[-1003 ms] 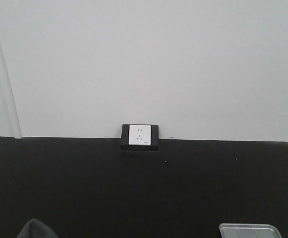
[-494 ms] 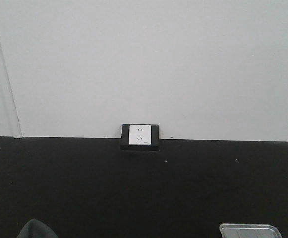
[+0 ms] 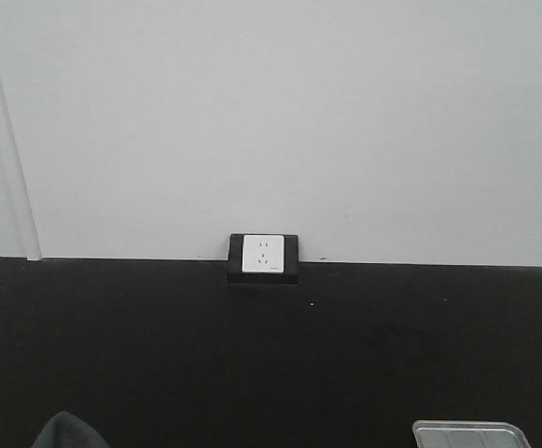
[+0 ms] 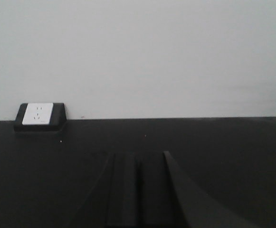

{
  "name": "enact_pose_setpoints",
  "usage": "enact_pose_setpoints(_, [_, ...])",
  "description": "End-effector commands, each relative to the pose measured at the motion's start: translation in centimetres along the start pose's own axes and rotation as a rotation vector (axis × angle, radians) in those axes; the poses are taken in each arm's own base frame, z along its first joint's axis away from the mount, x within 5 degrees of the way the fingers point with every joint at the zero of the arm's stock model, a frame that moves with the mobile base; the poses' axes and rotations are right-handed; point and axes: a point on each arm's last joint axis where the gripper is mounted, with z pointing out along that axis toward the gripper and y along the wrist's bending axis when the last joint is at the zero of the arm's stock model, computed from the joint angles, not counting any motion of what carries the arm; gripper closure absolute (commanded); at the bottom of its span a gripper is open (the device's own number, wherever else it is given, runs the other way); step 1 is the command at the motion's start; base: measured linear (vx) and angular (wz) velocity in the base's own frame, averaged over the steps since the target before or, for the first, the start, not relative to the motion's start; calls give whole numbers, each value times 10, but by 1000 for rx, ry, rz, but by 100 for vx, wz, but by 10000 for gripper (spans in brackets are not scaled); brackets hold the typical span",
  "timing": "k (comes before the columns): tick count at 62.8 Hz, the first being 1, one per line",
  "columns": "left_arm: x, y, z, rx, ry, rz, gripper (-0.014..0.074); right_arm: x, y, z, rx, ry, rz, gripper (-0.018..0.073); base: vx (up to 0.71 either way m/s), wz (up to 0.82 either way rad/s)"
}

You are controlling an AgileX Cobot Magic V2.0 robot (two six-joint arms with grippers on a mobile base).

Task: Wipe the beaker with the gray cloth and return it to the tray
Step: 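Close the left gripper on the gray cloth and lift it, then grasp the clear glass beaker rim with the right gripper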

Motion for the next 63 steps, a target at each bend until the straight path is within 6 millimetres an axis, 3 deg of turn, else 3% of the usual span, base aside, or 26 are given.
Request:
enact_pose_setpoints(1, [-14,-2,25,-3,59,1,366,-15,0,19,2,6,-17,546,0,0])
enact_pose_setpoints(13, [5,-2,77,-11,244,7,125,-1,1,53,0,154,-21,426,0,0])
enact_pose_setpoints(23, [22,-3,123,-4,296,3,13,5,2,71,-4,193,-22,246,0,0])
enact_pose_setpoints(37, [32,-11,188,-1,565,28,9,5,3,80,-10,168,-22,68,0,0])
enact_pose_setpoints(52, [50,-28,263,74,842,75,9,5,3,80,-10,168,-26,53,0,0])
enact_pose_setpoints(63, [78,-29,299,76,940,77,9,5,2,80,-10,170,-26,53,0,0])
